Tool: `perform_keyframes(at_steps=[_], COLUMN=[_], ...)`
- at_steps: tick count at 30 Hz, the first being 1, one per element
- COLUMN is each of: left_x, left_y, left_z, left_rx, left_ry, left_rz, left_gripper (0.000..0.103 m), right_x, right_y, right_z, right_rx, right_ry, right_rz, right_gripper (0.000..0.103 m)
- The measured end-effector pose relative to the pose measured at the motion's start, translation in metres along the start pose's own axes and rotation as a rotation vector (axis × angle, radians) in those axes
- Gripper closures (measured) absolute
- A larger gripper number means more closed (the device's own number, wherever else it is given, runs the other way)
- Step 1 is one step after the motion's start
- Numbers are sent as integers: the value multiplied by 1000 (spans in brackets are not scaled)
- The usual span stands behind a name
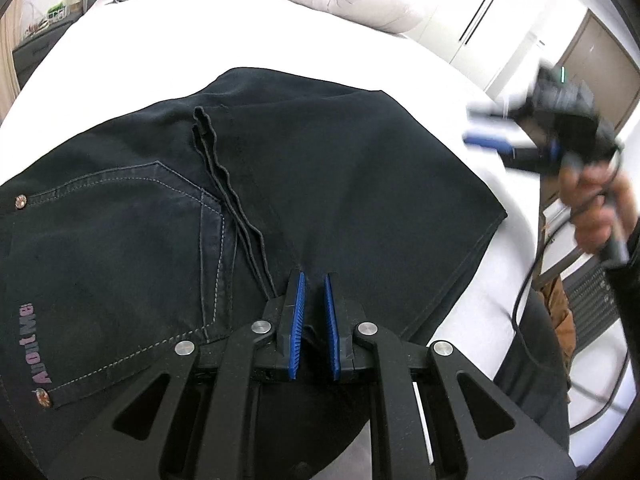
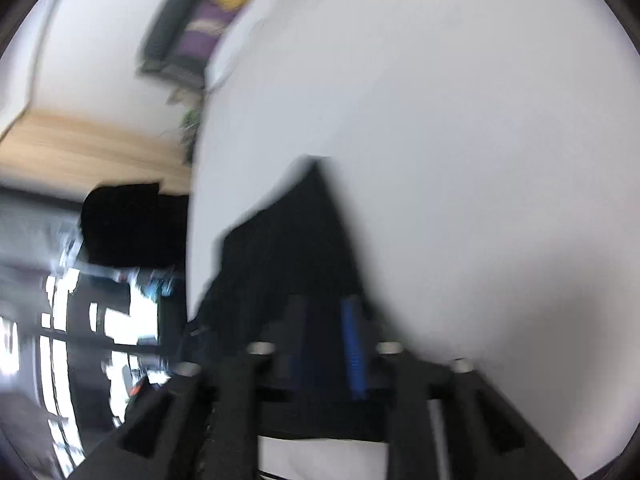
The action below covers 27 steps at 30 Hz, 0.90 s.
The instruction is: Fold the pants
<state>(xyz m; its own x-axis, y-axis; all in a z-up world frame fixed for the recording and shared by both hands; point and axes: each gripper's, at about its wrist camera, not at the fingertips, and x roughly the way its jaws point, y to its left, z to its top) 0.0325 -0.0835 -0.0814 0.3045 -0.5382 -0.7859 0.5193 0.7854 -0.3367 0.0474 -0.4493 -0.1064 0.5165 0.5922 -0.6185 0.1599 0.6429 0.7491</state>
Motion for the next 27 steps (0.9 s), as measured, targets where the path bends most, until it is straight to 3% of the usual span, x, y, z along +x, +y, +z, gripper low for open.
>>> perform_keyframes(at_steps=[2, 4, 8, 9, 11, 13, 15, 16, 17, 19, 23, 25, 27], left_x=[-1, -2, -3, -3, -3, 0, 4, 3, 2, 2, -1, -4, -3], left_y=[5, 13, 27, 29, 35, 40, 42, 42, 42, 44, 45, 46, 44], left_z=[-1, -3, -7, -8, -10, -11, -10, -11, -12, -11, -10, -10, -12], left_rx=[-19, -43, -82, -85, -99, -108, -108, -105, -104, -106, -108, -107, -106], left_ry=[-2, -4, -6, -8, -10, -11, -13, -14, -15, -17, -20, -22, -24], left_rz=[-24, -64, -127, -137, -158, -168, -169, -167, -165, -166, -164, -163, -161], left_gripper=[93, 93, 93, 93, 93, 93, 93, 93, 93, 93, 93, 93, 93], right_x=[47, 92, 145, 153, 180, 205, 233, 250, 256, 252, 201, 178, 162], right_y=[59, 103, 121, 131, 148, 150, 130, 117, 94, 64, 34, 41, 53], right_z=[12, 34, 81, 78, 65, 44, 39, 40, 45, 63, 88, 76, 56], right_rx=[-147, -270, -386, -439, -504, -497, -438, -384, -300, -158, -5, -44, -116], right_ry=[97, 203, 301, 360, 452, 531, 567, 566, 552, 458, 154, 145, 218], right_rz=[71, 90, -90, -77, -14, 40, 6, -20, -39, 7, -131, -109, -8], right_gripper=[35, 35, 35, 36, 51, 58, 66, 76, 103, 103, 99, 92, 88])
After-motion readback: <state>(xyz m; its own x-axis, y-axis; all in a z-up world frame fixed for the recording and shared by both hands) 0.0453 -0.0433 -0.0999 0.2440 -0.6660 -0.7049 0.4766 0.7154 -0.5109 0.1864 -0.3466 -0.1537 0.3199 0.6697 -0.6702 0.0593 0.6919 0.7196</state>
